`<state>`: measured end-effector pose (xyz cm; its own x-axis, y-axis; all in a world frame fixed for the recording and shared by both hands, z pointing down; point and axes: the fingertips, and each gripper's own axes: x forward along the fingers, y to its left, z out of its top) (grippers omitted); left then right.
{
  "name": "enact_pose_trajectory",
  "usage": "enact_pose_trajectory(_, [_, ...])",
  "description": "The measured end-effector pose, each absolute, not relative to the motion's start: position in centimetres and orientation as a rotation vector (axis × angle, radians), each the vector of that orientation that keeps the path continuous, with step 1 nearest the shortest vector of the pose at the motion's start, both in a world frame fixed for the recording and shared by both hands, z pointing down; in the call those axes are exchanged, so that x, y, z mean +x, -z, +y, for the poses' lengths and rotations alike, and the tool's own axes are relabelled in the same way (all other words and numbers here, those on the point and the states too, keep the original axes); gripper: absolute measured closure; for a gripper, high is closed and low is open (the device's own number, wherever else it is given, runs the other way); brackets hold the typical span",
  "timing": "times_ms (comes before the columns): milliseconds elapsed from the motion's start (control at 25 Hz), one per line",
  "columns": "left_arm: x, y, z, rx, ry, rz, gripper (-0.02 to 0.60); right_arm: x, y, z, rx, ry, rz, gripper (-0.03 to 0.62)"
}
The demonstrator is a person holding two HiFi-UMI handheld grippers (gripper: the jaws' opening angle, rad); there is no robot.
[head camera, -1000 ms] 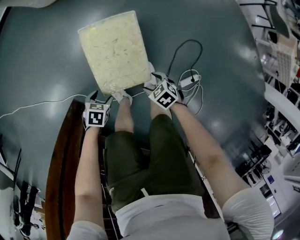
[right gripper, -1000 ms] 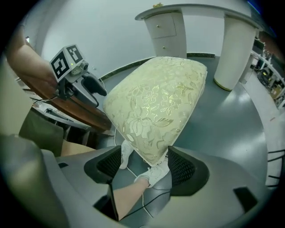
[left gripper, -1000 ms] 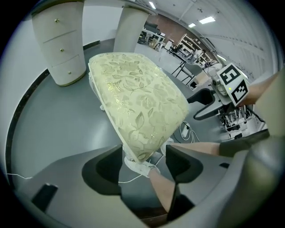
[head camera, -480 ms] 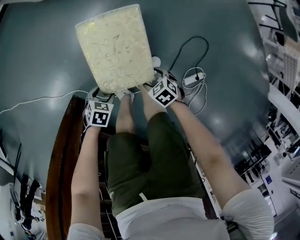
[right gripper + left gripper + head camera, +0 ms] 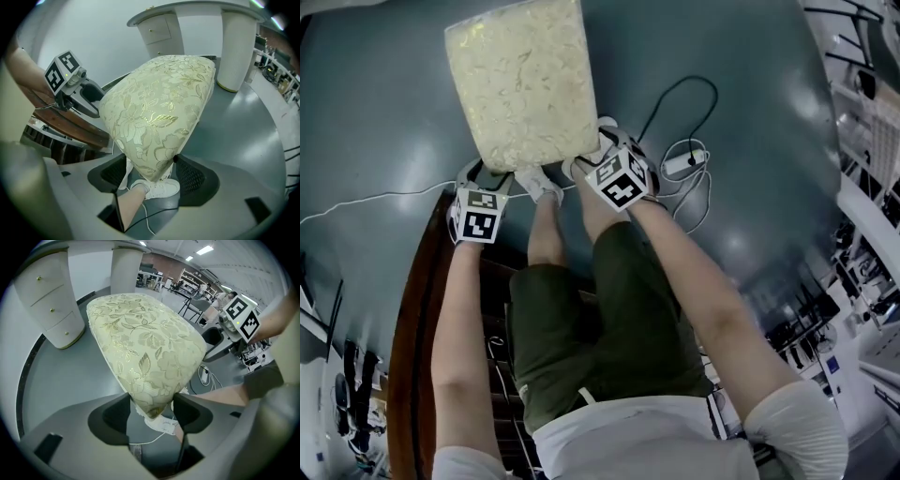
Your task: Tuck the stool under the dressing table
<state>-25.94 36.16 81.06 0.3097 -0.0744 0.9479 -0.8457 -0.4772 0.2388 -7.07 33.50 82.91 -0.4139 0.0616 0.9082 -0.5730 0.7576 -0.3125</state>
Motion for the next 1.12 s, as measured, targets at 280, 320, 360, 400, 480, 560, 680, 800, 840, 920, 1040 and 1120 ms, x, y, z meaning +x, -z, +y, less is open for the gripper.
enact_pose_trajectory(280, [-25.6,-80.9,32.1,1.78,-1.268,-0.879,0.296,-6.8,-82.7,29.6,0.414,-0.737,-1.901,0.256])
enact_pose_trajectory(320, [-25.7,-81.0,31.6,1.781,-1.265,-0.887,0.296,-6.8,-82.8,29.0,0.417,-0.734,-1.905,0.256])
enact_pose_trajectory(360, [-25.7,-81.0,31.2,1.783,-1.261,-0.895,0.296,-6.9,-82.8,28.6,0.417,-0.733,-1.909,0.256])
enact_pose_trajectory(400, [-25.8,-81.1,30.9,1.785,-1.258,-0.905,0.296,-7.0,-82.9,28.3,0.417,-0.733,-1.912,0.256])
enact_pose_trajectory(480, [-26.1,-81.2,29.9,1.789,-1.26,-0.927,0.298,-7.2,-83.0,27.4,0.423,-0.734,-1.917,0.256])
enact_pose_trajectory(560, [-26.2,-81.2,28.6,1.791,-1.263,-0.938,0.301,-7.3,-83.0,26.2,0.431,-0.738,-1.916,0.256])
enact_pose_trajectory(680, [-26.2,-81.2,26.3,1.8,-1.262,-0.937,0.301,-7.2,-83.1,24.1,0.437,-0.741,-1.912,0.256])
enact_pose_trajectory(800, [-26.7,-81.1,24.5,1.806,-1.266,-0.937,0.301,-7.7,-83.0,22.5,0.442,-0.749,-1.909,0.258])
enact_pose_trajectory(840, [-27.0,-81.1,23.9,1.807,-1.266,-0.934,0.301,-8.0,-83.0,22.0,0.44,-0.749,-1.905,0.258])
enact_pose_trajectory(920, [-27.4,-81.2,22.8,1.816,-1.26,-0.92,0.302,-8.4,-83.1,20.9,0.44,-0.746,-1.894,0.256])
enact_pose_trajectory(1040, [-27.9,-81.4,21.2,1.827,-1.254,-0.893,0.302,-9.0,-83.3,19.2,0.455,-0.745,-1.877,0.26])
enact_pose_trajectory(1120, [-28.2,-81.5,19.8,1.836,-1.246,-0.889,0.302,-9.2,-83.4,17.9,0.474,-0.75,-1.865,0.26])
